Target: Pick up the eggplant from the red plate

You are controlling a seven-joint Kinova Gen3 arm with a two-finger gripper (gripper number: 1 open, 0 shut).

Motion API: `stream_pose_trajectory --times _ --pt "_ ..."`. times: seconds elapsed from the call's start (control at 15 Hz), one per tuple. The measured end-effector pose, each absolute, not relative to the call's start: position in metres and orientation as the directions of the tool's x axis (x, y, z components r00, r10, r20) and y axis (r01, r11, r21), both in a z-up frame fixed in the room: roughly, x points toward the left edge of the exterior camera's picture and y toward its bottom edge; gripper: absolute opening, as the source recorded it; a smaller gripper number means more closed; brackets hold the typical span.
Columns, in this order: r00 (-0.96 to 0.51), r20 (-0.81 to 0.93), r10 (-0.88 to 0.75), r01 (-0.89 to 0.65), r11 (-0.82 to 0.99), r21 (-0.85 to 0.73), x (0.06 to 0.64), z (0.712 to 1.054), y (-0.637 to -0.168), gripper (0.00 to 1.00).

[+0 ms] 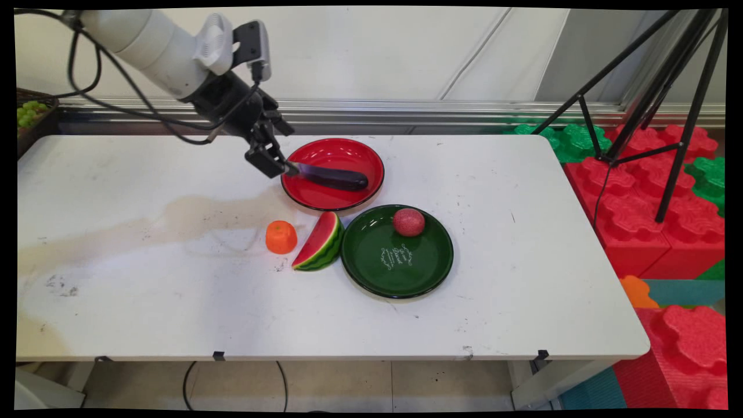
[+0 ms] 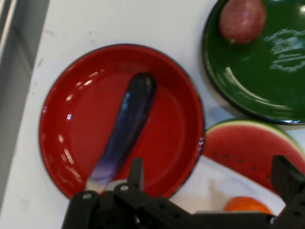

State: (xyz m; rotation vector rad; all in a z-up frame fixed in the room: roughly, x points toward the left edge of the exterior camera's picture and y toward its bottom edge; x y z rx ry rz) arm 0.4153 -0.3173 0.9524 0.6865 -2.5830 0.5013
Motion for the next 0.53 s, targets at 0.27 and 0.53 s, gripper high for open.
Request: stream_pose_trajectory --times 0.27,0.53 --pt "-0.812 0.449 -0.372 -0.520 0.811 -0.269 0.413 0.943 -0.347 1.00" --pt "-0.825 0.426 -0.371 -0.513 0.809 -0.288 0.410 0.928 -0.383 1.00"
